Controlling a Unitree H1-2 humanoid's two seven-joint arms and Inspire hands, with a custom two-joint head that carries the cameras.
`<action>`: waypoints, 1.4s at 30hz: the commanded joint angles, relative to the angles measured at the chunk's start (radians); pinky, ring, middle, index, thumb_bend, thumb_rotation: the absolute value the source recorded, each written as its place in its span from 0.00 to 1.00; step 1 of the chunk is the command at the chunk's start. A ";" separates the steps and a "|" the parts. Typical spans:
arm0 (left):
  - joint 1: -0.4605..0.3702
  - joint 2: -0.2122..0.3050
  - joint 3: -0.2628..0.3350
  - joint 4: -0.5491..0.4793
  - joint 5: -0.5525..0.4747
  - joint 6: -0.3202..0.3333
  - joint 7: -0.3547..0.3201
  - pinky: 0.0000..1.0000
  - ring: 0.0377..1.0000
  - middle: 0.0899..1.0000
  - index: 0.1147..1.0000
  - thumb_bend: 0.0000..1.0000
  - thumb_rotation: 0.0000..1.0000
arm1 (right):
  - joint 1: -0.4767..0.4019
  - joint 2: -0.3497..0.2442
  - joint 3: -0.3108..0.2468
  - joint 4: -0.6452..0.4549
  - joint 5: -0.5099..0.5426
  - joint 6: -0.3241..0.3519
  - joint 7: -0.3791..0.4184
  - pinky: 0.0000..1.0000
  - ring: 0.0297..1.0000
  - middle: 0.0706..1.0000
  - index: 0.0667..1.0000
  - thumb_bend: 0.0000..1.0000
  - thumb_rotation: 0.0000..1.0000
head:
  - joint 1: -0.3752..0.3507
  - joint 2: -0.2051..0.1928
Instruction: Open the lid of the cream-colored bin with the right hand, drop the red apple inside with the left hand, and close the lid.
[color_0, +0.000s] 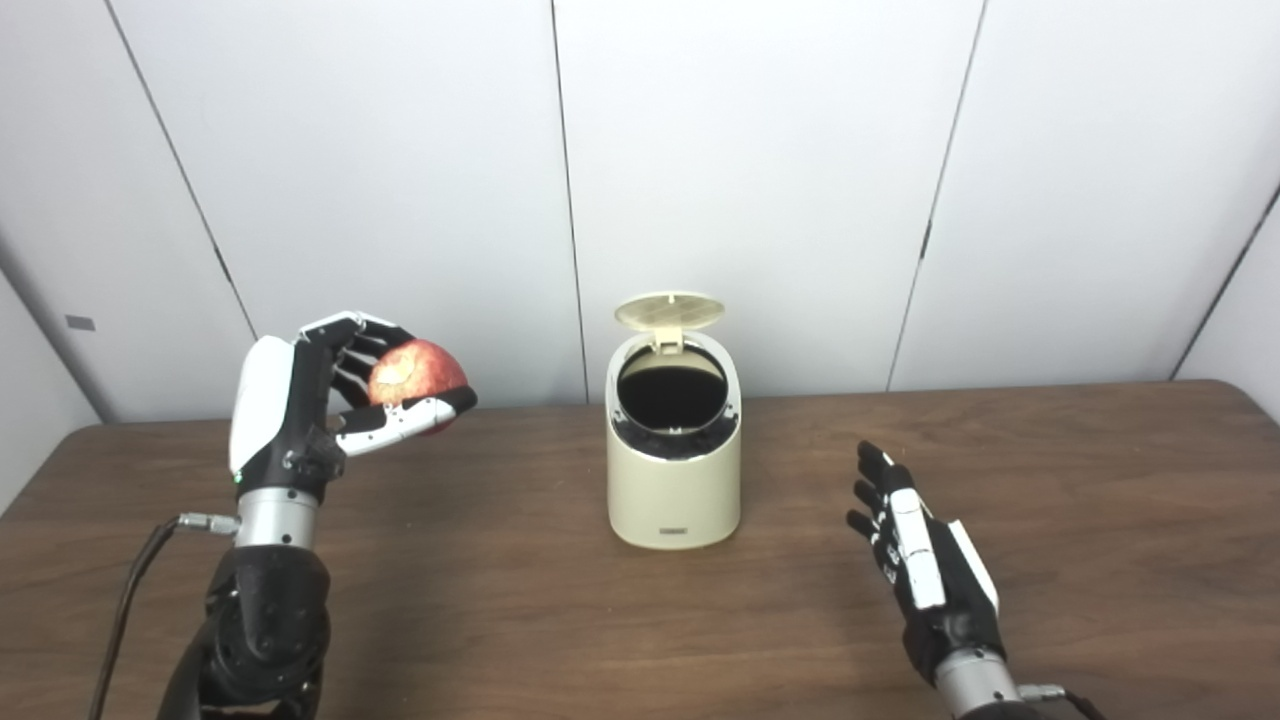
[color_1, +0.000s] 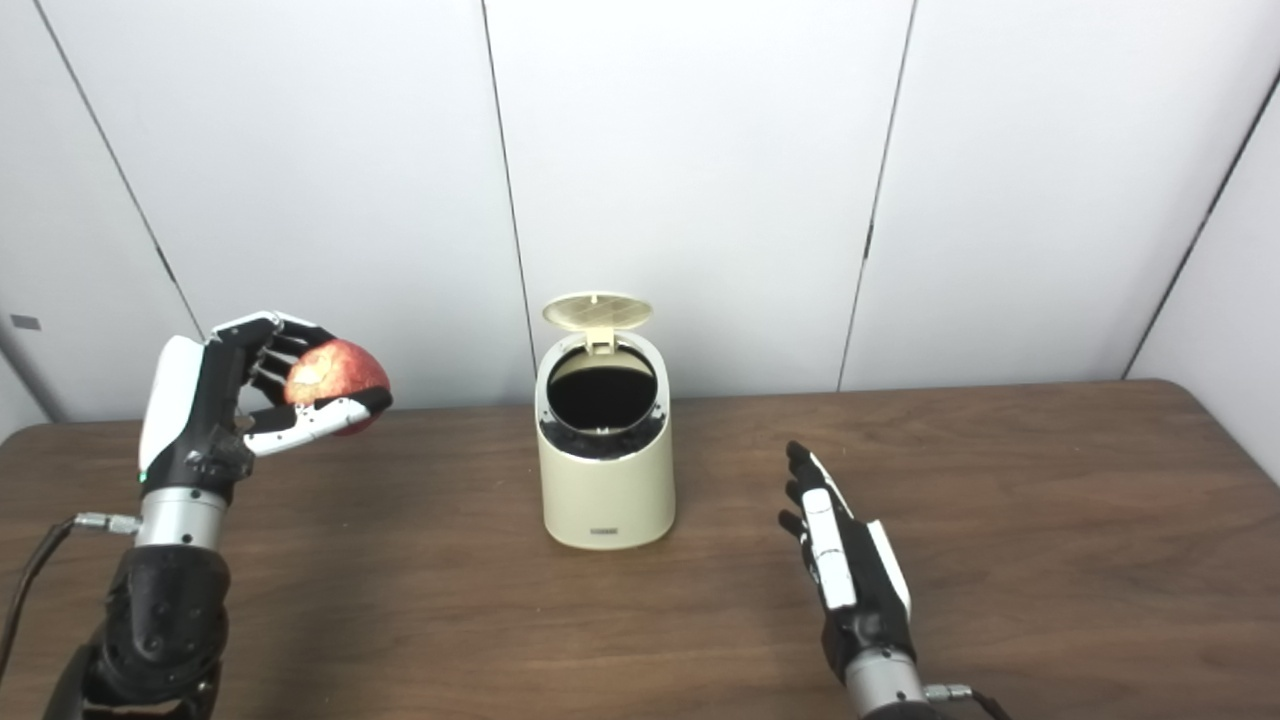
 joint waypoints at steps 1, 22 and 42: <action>-0.040 -0.012 -0.011 -0.048 0.021 -0.024 0.004 0.35 0.43 0.47 0.41 0.48 0.00 | -0.042 0.008 0.004 -0.020 -0.018 -0.049 -0.010 0.89 0.95 0.95 0.92 0.56 1.00 | -0.003 0.002; -0.054 -0.272 -0.109 0.012 0.070 -0.080 0.074 0.35 0.42 0.50 0.43 0.47 0.00 | -0.056 0.009 -0.007 0.014 -0.009 -0.108 -0.002 0.92 0.95 0.95 0.93 0.60 1.00 | 0.029 0.002; -0.122 -0.316 -0.136 0.180 0.076 -0.139 0.131 0.33 0.42 0.49 0.44 0.47 0.00 | -0.057 0.020 -0.008 0.011 -0.006 -0.101 -0.009 0.90 0.94 0.93 0.93 0.59 1.00 | 0.055 -0.005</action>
